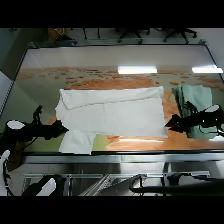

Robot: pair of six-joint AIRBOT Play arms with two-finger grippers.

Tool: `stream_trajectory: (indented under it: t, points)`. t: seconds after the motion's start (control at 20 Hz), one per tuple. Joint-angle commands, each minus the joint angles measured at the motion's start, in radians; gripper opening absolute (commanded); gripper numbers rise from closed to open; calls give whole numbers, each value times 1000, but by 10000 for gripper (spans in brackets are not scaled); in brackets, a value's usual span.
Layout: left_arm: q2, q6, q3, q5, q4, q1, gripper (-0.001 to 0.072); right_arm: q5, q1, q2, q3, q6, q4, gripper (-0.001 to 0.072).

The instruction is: Fold the shirts.

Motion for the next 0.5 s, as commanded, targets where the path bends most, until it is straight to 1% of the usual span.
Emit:
stream_trajectory:
  t: [0.0, 0.05, 0.1, 0.15, 0.25, 0.3, 0.35, 0.45]
  points:
    - [0, 24, 63, -77, -19, 1, 13, -16, 55, -38, -54, -38, 25, 388]
    - [2, 26, 73, -92, -19, 1, 13, -17, 82, -41, -58, -53, 53, 365]
    - [11, 28, 77, -104, -18, 1, 14, -16, 106, -41, -57, -69, 75, 237]
    - [34, 27, 78, -105, 0, 1, 13, -13, 124, -35, -55, -82, 92, 17]
    - [118, 21, 78, -106, 59, 2, 13, -4, 130, -3, -54, -69, 89, 23]
    - [166, 5, 78, -114, 98, 9, 13, 6, 122, 25, -54, -41, 66, 22]
    - [216, -16, 78, -138, 138, 17, 13, 27, 114, 55, -54, 6, 24, 22]
    - [318, -63, 77, -193, 230, 35, 13, 85, 106, 124, -55, 125, -111, 22]
